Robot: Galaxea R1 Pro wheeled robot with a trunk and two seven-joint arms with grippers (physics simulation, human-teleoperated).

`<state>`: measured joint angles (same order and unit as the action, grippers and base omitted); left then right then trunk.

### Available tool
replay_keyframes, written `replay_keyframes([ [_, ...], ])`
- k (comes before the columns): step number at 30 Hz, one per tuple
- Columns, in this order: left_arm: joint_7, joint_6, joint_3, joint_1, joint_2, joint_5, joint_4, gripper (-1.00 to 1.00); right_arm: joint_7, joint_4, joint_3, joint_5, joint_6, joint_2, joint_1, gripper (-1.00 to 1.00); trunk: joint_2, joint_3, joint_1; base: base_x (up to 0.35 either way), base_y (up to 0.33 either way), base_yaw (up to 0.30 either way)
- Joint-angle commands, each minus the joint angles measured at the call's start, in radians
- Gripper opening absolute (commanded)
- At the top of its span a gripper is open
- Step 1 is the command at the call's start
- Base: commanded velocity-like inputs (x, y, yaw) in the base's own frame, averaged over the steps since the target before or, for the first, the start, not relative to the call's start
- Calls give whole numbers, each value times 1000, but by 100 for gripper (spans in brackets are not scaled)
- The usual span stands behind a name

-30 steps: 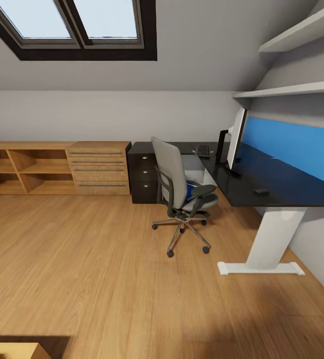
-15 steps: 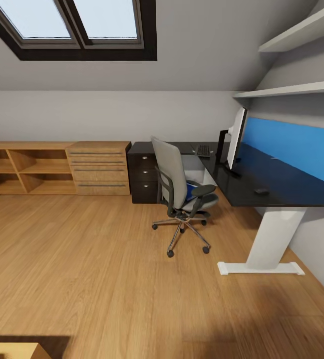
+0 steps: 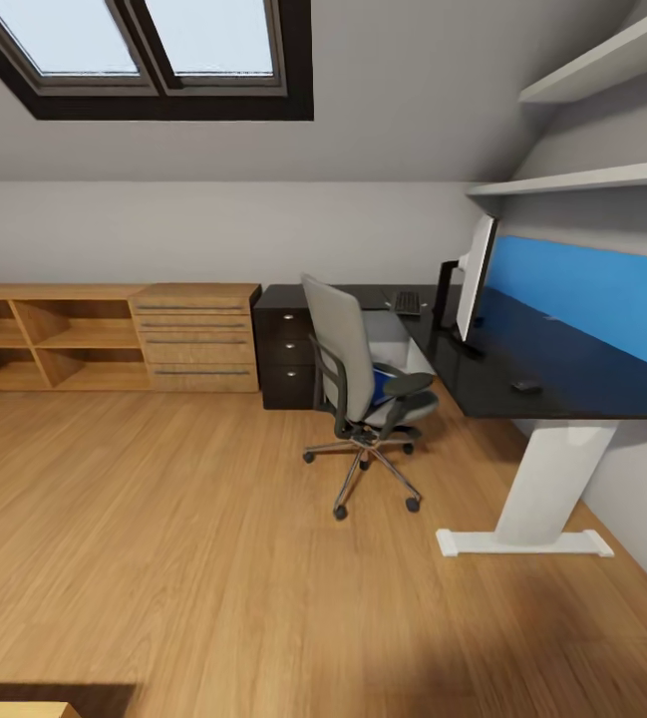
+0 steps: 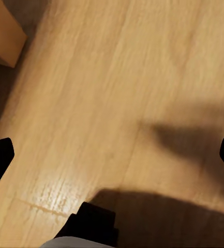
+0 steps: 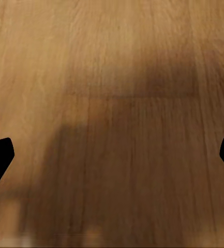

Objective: In the bedroom, organize the workspace by keeping the computer under the desk, ensuring the monitor is on the desk, placing the keyboard on the desk next to the monitor, placing the mouse on the desk next to the keyboard, moving the folder from the swivel chair onto the desk next to the mouse, stacking the notebook on top of the folder with the pen on top of the notebook, and positioning the swivel chair next to the desk.

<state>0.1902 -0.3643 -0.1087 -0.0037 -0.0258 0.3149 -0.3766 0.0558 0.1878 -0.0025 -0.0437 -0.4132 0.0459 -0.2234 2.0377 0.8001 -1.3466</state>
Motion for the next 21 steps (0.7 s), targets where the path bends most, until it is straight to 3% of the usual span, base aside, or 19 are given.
replay_keyframes([
  [1, 8, -3, -8, 0, 1, 5, 0, 100, 6, -1, 0, -5, -3, 0, -1, 100, 0, 1, 0, 285, 0, 0],
  [21, 3, -2, -13, 1, 1, 4, 6, 100, 6, -2, -2, -3, -3, -2, -1, 100, 0, 1, 0, 316, 0, 0],
])
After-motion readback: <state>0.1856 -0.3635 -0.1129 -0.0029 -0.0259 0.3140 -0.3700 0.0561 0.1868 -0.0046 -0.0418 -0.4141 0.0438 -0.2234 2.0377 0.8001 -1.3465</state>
